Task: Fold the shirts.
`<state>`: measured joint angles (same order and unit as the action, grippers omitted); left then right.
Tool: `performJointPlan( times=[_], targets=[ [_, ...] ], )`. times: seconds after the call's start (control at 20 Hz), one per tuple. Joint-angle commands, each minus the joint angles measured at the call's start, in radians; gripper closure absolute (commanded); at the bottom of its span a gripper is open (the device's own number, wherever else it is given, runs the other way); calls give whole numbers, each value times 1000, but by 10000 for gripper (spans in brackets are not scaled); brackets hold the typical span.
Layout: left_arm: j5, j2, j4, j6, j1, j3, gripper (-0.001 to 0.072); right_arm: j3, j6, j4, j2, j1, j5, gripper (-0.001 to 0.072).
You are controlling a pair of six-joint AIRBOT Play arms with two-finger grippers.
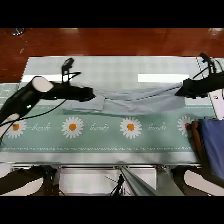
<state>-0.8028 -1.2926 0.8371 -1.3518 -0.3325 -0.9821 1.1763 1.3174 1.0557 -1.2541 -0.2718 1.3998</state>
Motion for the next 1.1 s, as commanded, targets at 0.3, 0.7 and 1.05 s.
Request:
performJointPlan(
  times=[0.3, 0.7, 1.05],
  targets=[
    [-158, -640, -6, -199, -436, -677, 686, -196, 80, -47, 555, -2, 63, 689],
    [-274, -722, -146, -175, -509, -817, 685, -195, 64, -114, 565, -2, 15, 687],
    [-435, -399, -41, -150, -25, -764, 685, -75, 105, -195, 386, 262, -81, 688]
  ],
)
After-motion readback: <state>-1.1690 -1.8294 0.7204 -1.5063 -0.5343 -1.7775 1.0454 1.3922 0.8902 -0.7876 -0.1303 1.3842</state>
